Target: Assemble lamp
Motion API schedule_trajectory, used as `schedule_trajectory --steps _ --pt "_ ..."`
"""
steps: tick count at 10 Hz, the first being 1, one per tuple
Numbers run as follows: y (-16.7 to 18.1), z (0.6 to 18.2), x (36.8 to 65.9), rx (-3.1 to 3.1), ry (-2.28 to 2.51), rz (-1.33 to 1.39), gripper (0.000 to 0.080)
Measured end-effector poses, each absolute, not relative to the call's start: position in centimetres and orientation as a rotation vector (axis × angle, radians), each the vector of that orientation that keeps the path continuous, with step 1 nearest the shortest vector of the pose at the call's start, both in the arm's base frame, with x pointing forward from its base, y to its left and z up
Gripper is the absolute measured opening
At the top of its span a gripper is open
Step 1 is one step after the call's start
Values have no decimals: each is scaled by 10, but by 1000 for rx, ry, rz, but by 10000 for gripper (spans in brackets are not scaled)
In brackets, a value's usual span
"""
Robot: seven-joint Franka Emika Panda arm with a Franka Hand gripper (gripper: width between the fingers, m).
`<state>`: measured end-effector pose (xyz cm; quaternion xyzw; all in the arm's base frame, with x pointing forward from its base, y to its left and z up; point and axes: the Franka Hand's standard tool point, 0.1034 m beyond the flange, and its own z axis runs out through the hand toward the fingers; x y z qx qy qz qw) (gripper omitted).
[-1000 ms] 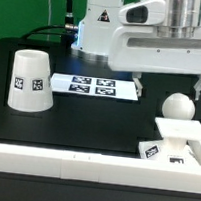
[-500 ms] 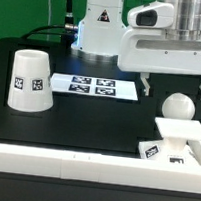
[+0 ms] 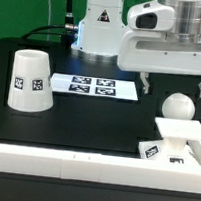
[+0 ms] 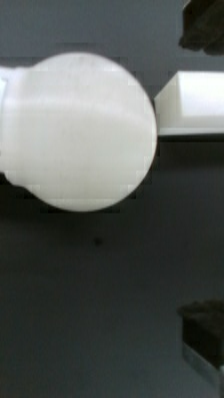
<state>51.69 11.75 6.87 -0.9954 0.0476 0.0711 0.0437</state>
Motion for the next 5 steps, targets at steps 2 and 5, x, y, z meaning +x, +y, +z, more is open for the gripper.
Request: schedule_trajectory --steps 2,5 --pt "121 71 513 -3022 135 425 699" --pt "117 68 507 -2976 132 714 699"
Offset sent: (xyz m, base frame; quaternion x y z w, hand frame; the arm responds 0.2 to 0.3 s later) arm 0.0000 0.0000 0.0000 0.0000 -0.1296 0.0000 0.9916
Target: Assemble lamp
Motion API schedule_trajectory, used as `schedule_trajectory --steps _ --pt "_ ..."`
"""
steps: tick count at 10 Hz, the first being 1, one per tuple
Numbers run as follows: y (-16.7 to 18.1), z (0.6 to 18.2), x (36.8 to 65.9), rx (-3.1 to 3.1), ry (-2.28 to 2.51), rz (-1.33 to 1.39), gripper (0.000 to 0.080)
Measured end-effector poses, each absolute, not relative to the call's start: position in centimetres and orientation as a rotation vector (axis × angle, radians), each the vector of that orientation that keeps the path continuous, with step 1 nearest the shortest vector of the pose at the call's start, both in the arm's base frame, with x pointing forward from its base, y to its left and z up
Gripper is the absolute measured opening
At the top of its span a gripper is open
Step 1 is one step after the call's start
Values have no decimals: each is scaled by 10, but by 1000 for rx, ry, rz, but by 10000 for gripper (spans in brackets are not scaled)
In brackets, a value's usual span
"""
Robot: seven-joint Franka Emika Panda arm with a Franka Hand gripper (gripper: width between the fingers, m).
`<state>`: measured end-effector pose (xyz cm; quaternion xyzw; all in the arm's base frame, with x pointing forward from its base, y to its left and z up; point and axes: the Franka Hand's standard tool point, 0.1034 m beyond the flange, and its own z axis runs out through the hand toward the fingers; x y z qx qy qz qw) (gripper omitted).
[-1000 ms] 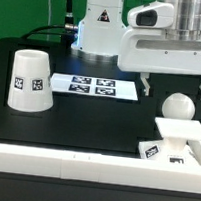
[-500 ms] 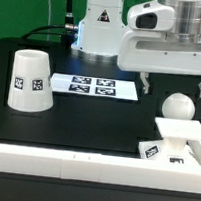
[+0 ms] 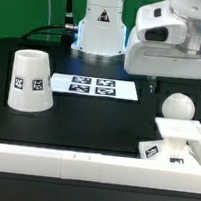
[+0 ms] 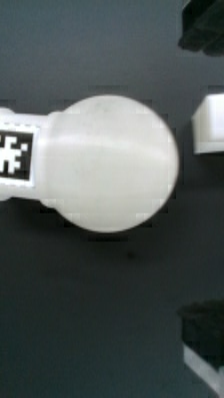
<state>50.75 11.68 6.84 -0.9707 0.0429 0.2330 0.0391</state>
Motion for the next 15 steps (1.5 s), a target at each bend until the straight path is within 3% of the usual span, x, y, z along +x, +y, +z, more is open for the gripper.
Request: schedule_trajectory --steps 6,15 --pt "132 56 494 -2812 146 1205 699" --pt "126 17 474 -2799 238 1225 699"
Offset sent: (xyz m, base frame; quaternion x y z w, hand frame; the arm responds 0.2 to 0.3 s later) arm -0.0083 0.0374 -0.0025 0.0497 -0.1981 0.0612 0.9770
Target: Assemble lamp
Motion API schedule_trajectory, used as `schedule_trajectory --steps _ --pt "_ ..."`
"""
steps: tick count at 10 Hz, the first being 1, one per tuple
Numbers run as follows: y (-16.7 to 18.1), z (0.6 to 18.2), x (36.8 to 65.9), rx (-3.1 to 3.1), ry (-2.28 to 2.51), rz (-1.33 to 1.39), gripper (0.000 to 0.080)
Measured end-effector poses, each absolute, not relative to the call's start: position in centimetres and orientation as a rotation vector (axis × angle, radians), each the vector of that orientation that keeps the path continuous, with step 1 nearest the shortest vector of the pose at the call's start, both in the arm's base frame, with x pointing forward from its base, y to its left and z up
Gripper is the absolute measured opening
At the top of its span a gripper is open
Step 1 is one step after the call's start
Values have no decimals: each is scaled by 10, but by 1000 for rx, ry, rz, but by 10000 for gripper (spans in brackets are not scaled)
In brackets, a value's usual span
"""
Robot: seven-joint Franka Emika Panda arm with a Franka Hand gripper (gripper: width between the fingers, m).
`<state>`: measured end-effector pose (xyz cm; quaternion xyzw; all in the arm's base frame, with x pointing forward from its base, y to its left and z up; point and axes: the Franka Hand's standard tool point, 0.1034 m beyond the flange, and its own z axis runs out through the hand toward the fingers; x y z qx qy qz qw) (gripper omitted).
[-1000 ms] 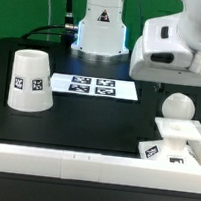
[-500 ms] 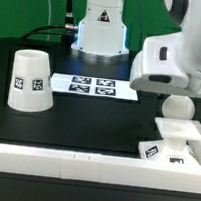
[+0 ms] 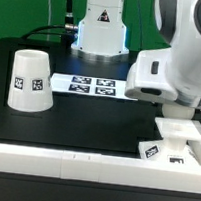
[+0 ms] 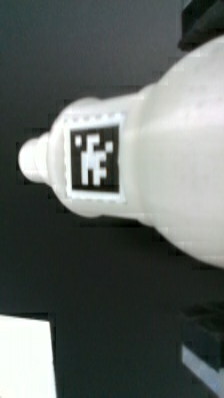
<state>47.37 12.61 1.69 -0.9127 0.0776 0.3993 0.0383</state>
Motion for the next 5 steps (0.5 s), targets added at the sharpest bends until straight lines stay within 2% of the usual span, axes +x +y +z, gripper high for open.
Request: schedule_trajectory --steps 1,2,5 --pt "126 16 473 -2799 240 1228 699" --pt "127 16 473 -2800 238 1227 577" --pt "131 16 473 -2805 224 1223 575"
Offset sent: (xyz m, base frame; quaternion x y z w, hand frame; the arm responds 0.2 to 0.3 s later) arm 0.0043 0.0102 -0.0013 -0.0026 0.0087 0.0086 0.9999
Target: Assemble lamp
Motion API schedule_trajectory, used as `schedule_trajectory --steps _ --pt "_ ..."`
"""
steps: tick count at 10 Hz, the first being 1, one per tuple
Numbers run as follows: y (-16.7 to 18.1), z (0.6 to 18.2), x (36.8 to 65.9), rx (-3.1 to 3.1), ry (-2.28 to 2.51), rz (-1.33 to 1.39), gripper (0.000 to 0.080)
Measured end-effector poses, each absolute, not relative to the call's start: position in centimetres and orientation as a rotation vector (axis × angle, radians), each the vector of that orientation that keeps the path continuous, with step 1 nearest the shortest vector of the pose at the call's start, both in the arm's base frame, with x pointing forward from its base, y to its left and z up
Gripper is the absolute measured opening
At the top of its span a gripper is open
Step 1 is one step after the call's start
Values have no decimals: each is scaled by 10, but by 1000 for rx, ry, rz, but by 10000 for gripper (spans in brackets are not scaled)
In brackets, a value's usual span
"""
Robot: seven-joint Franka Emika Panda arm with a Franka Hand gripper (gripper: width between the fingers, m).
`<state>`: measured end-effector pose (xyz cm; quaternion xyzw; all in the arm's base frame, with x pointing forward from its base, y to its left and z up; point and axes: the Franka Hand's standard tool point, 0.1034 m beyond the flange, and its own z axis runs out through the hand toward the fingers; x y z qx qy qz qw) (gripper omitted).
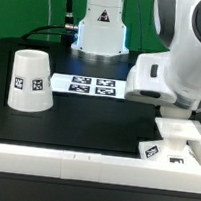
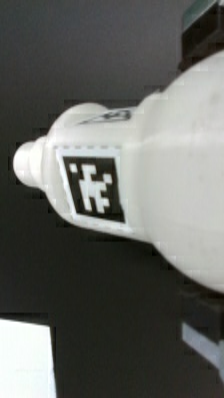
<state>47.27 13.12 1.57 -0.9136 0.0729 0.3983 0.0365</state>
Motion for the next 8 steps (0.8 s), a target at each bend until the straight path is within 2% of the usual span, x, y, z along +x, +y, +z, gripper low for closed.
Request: schedule_trajectory --steps 2,4,5,8 --pt "131 16 473 -2805 221 1222 575" --pt "131 23 477 -2838 160 1198 575" --pt "129 34 482 -2846 112 1176 576" --pt "112 88 504 -2842 -68 1137 576"
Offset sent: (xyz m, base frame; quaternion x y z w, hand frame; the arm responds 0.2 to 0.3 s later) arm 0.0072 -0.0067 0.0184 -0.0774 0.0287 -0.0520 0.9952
